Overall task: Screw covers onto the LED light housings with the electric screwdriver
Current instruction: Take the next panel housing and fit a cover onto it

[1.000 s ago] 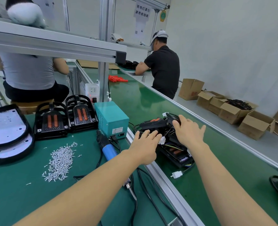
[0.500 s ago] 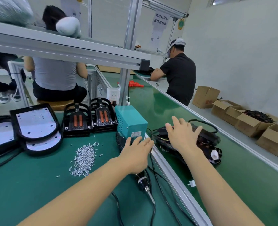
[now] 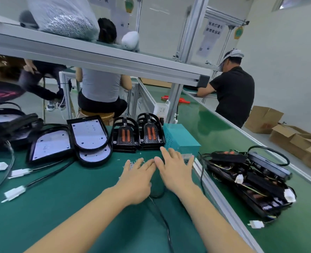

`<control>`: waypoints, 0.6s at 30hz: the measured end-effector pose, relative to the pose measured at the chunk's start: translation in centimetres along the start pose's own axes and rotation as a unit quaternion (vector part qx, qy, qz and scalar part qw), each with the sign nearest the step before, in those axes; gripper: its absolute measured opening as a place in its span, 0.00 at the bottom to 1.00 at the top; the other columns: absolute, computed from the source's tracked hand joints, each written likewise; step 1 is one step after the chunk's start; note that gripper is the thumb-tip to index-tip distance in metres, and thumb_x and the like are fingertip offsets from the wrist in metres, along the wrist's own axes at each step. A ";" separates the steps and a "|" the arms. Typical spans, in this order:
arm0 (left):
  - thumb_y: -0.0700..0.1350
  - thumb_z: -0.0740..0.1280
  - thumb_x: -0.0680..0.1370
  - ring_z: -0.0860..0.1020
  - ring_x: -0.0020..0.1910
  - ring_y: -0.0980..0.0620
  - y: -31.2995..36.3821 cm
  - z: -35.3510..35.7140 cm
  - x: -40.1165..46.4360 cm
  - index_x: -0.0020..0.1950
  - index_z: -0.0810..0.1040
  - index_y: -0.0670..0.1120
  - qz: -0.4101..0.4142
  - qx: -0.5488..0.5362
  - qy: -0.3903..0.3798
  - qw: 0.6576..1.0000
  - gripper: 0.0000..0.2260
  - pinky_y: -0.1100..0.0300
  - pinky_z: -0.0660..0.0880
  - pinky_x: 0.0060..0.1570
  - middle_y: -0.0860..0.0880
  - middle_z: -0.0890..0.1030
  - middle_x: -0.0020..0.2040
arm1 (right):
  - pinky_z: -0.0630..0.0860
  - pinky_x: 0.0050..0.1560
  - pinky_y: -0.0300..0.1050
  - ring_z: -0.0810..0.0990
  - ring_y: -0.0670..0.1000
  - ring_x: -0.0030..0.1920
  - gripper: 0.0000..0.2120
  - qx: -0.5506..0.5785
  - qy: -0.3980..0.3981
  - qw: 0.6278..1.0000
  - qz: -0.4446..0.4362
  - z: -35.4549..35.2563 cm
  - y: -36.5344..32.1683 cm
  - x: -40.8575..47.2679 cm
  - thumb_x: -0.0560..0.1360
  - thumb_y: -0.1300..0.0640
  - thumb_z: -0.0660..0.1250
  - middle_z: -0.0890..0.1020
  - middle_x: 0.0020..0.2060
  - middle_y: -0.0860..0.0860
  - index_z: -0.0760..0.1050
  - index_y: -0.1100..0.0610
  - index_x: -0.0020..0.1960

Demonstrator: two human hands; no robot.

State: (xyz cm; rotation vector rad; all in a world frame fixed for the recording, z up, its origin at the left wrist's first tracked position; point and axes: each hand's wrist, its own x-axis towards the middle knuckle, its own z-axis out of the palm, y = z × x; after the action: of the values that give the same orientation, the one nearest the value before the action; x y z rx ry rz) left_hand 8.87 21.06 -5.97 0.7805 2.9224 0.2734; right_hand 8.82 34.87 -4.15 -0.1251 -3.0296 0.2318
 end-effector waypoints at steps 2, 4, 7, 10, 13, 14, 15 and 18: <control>0.45 0.53 0.82 0.42 0.77 0.49 -1.6 0.1 -1.1 0.78 0.40 0.50 -0.019 -0.002 0.010 1.000 0.29 0.43 0.39 0.73 0.55 0.43 0.79 | 0.38 0.73 0.66 0.51 0.51 0.78 0.26 0.006 -0.016 1.000 -0.013 0.7 -1.6 -0.1 0.83 0.40 0.42 0.55 0.79 0.50 0.49 0.46 0.80; 0.45 0.53 0.82 0.42 0.77 0.49 -3.3 0.2 -2.3 0.78 0.41 0.50 -0.042 -0.009 0.018 0.999 0.29 0.42 0.39 0.73 0.55 0.43 0.78 | 0.36 0.73 0.66 0.50 0.52 0.79 0.27 0.010 -0.029 0.999 -0.031 1.4 -3.4 -0.2 0.83 0.40 0.42 0.53 0.79 0.50 0.47 0.45 0.80; 0.45 0.53 0.82 0.42 0.77 0.49 -5.8 0.3 -4.1 0.78 0.42 0.51 -0.078 -0.012 0.025 0.997 0.28 0.43 0.39 0.73 0.55 0.42 0.78 | 0.35 0.73 0.66 0.49 0.52 0.79 0.27 0.021 -0.037 0.997 -0.064 2.5 -6.3 -0.4 0.83 0.40 0.42 0.53 0.80 0.50 0.48 0.46 0.80; 0.45 0.53 0.82 0.41 0.77 0.49 -7.9 0.2 -5.6 0.78 0.43 0.50 -0.108 -0.015 0.024 0.994 0.28 0.43 0.38 0.73 0.55 0.42 0.78 | 0.35 0.73 0.67 0.49 0.51 0.79 0.27 0.023 -0.048 0.994 -0.095 3.7 -9.0 -0.5 0.83 0.40 0.42 0.52 0.80 0.50 0.47 0.46 0.80; 0.45 0.53 0.82 0.41 0.77 0.49 -9.7 0.2 -6.9 0.78 0.44 0.50 -0.132 -0.018 0.034 0.991 0.27 0.43 0.38 0.73 0.54 0.42 0.79 | 0.36 0.73 0.67 0.48 0.51 0.79 0.26 0.024 -0.059 0.991 -0.116 4.5 -11.3 -0.5 0.83 0.40 0.41 0.51 0.80 0.49 0.47 0.46 0.80; 0.45 0.53 0.81 0.41 0.77 0.50 -10.3 0.2 -7.2 0.78 0.45 0.50 -0.139 -0.018 0.043 0.989 0.27 0.43 0.38 0.73 0.54 0.42 0.79 | 0.36 0.73 0.67 0.49 0.51 0.79 0.26 0.024 -0.060 0.991 -0.121 4.7 -11.9 -0.5 0.83 0.40 0.42 0.52 0.80 0.49 0.47 0.46 0.80; 0.45 0.54 0.81 0.42 0.77 0.50 -10.8 0.2 -7.6 0.78 0.46 0.50 -0.147 -0.016 0.057 0.987 0.27 0.44 0.39 0.73 0.54 0.43 0.79 | 0.36 0.73 0.67 0.49 0.51 0.79 0.26 0.024 -0.060 0.990 -0.127 4.9 -12.4 -0.6 0.83 0.41 0.42 0.52 0.79 0.49 0.48 0.46 0.80; 0.46 0.55 0.81 0.45 0.77 0.52 -12.5 0.0 -7.8 0.78 0.50 0.51 -0.169 -0.009 0.111 0.979 0.26 0.46 0.41 0.74 0.55 0.48 0.78 | 0.37 0.73 0.66 0.49 0.51 0.78 0.26 0.028 -0.065 0.988 -0.141 5.3 -13.6 -0.6 0.84 0.42 0.44 0.53 0.79 0.48 0.49 0.47 0.80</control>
State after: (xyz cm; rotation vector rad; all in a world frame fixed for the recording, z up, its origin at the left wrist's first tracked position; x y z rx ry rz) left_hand 9.50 6.46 -8.00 0.2524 3.1869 0.3743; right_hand 7.87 20.62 -7.31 0.3326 -3.1140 0.3106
